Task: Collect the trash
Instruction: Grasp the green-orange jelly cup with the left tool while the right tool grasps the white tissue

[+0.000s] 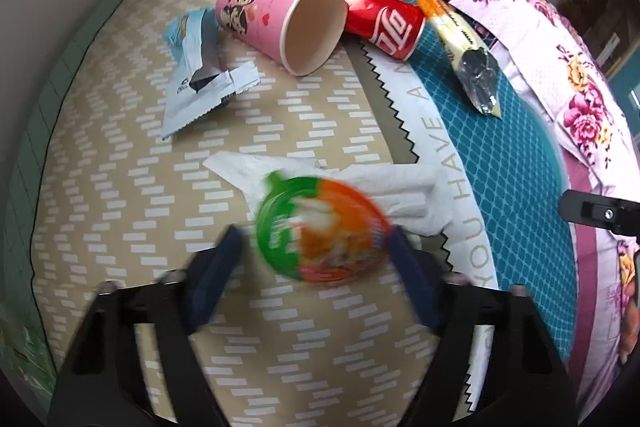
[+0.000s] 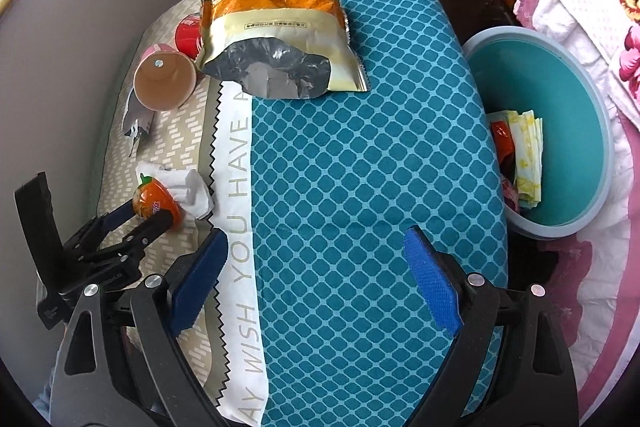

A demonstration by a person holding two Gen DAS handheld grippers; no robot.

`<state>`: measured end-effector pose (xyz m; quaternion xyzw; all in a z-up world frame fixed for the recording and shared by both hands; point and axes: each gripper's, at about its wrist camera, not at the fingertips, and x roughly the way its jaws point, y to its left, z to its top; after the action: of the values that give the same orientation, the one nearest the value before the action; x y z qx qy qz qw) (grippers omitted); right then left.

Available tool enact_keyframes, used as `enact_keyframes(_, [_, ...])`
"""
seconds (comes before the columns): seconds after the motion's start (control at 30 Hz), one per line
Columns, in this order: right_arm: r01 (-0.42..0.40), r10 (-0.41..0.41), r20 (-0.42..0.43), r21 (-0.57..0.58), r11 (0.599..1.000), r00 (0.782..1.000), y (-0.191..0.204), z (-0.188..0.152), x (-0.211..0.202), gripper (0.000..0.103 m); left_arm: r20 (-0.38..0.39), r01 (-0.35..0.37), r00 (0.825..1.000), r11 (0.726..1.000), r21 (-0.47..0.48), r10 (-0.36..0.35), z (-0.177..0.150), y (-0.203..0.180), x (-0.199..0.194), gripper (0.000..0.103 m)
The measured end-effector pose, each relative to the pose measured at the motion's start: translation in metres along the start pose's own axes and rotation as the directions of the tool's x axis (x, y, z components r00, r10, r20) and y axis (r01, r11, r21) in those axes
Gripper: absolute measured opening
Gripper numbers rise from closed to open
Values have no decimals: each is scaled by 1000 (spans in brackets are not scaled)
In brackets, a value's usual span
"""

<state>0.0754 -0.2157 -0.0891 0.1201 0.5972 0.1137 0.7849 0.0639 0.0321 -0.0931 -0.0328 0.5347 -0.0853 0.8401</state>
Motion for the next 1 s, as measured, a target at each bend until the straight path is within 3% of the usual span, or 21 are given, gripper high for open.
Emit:
enact_keyframes(0.27, [-11, 9, -22, -90, 996, 1000, 35, 5, 13, 85, 14, 75, 997, 993, -87, -74, -11, 42, -26, 68])
enact_keyframes(0.6, [-51, 34, -64, -286, 957, 997, 115, 18, 53, 85, 41, 24, 999, 973, -231, -15, -25, 120, -49, 68])
enact_keyframes(0.87, [-36, 6, -77, -395, 918, 997, 151, 23, 87, 84, 45, 50, 998, 970, -237, -40, -23, 126, -44, 68])
enact_keyframes(0.93, [-23, -2, -62, -411, 911, 998, 153, 20, 86, 67, 42, 59, 998, 971, -231, -51, -22, 125, -42, 68])
enact_keyframes(0.97, [-37, 7, -73, -414, 910, 997, 153, 20, 85, 64, 41, 63, 998, 972, -227, -55, -21, 123, -41, 68])
enact_keyframes(1.0, [-44, 11, -81, -410, 911, 997, 152, 19, 85, 50, 40, 65, 998, 972, -224, -57, -18, 119, -39, 68])
